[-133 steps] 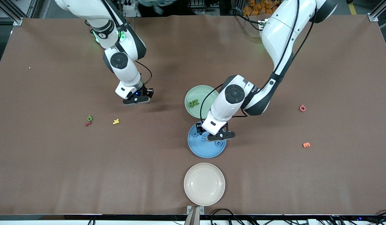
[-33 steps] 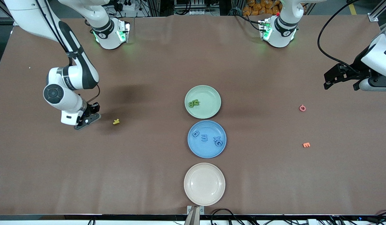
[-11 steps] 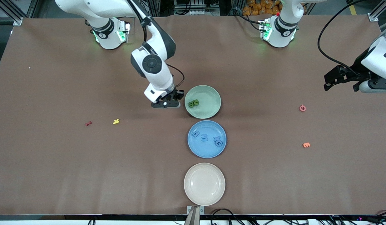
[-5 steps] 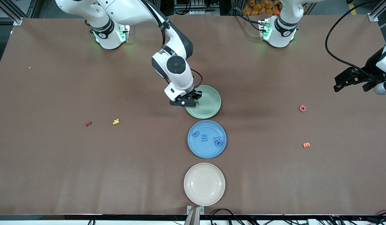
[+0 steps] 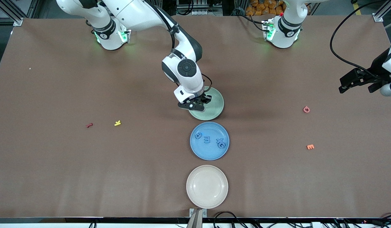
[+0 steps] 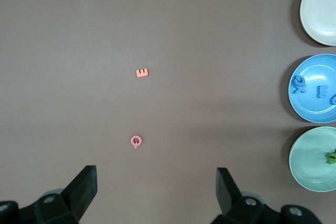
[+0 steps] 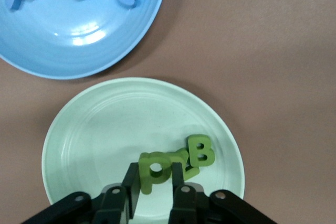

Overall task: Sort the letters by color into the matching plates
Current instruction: 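Lower and open the right gripper to release the green p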

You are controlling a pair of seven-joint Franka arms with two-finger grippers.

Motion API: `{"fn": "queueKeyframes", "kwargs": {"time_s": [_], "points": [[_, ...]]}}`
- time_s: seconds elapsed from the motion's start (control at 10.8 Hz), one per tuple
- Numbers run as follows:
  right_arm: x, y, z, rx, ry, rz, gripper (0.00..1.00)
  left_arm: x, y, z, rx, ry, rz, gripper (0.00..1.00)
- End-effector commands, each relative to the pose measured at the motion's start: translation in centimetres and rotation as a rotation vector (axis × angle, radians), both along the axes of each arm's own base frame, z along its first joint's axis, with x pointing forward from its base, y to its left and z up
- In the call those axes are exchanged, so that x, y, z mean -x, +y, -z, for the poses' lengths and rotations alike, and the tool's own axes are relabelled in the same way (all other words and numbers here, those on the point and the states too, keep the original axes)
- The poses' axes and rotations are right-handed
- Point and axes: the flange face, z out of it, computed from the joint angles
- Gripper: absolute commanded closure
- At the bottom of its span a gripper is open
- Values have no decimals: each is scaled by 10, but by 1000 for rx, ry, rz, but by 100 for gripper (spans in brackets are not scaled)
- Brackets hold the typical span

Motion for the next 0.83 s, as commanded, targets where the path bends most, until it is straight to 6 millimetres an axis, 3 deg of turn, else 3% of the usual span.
{"fn": "queueKeyframes", "kwargs": {"time_s": [0.0, 0.19, 0.46, 0.56, 0.65, 0.74], "points": [[-17, -6, -16, -8, -19, 2, 45, 0, 4, -5, -12, -3, 1, 0], [-27, -15, -29, -16, -26, 6, 36, 0, 4, -5, -12, -3, 1, 0], [-37, -35, -61, -13, -26, -20, 32, 0, 2, -5, -11, -3, 4, 0], [-40, -44, -77, -2, -13, -22, 11, -1, 1, -4, -9, -1, -2, 0], [-44, -53, -91, 4, -7, -15, 0, -1, 0, -4, -7, -1, -7, 0], [-50, -63, -105, -1, -10, -12, 0, 0, 2, -5, -7, -2, -10, 0]]}}
